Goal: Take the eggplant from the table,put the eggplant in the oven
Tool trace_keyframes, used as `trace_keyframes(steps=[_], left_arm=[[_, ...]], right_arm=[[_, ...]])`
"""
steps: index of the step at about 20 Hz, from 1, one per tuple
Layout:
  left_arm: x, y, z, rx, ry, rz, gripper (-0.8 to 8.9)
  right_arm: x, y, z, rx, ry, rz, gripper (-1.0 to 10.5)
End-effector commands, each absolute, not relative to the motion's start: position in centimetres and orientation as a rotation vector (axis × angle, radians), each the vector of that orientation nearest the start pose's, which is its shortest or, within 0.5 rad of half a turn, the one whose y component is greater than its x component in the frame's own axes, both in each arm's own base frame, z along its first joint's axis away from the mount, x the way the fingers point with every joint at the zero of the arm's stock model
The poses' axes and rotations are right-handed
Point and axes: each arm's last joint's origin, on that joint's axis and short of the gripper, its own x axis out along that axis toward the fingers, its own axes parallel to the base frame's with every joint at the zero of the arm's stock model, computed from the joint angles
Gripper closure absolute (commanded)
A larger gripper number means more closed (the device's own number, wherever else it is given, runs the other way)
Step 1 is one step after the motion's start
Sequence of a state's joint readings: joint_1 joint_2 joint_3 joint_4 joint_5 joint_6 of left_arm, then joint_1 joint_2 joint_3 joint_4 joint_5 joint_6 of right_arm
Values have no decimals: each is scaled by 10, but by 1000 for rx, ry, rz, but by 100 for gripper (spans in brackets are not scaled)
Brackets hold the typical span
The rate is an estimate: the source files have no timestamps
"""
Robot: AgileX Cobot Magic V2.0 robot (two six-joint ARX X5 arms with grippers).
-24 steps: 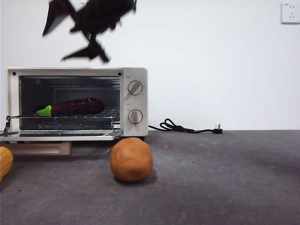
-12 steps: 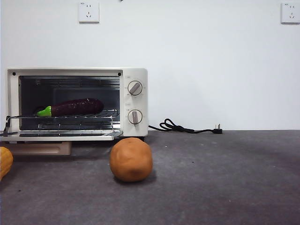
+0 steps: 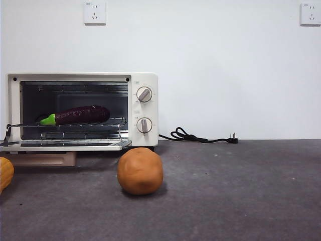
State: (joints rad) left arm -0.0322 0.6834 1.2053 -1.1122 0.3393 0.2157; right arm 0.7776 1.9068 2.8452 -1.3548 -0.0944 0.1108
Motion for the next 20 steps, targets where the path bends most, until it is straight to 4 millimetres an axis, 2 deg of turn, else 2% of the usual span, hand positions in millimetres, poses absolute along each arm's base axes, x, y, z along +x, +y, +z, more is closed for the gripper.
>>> trace_keyframes(steps=[1,5,10,13,15,17,18,20], left_arm=[[77,-12,392,117,532,-420,819],[78,-12,393,119,523,-417,819],[82,-11,393,124,532,-392,819],[85,-11,392,122,545,-393,819],[87,-11,391,121,551,-393,819],[87,-11,391,121,553,-393,819],[88,-11,391,121,554,-392,819],[88,-11,391,131,559,-363,819]], right_arm=[[198,199,546,-68,488,838,700],[182,183,532,-142,580,827,700],[173,172,485,-281,757,750,700],[170,168,464,-344,822,729,709],[166,164,460,-359,829,730,734],[160,157,465,-363,798,702,737],[156,152,468,-368,778,686,783],[146,141,476,-374,728,665,961]])
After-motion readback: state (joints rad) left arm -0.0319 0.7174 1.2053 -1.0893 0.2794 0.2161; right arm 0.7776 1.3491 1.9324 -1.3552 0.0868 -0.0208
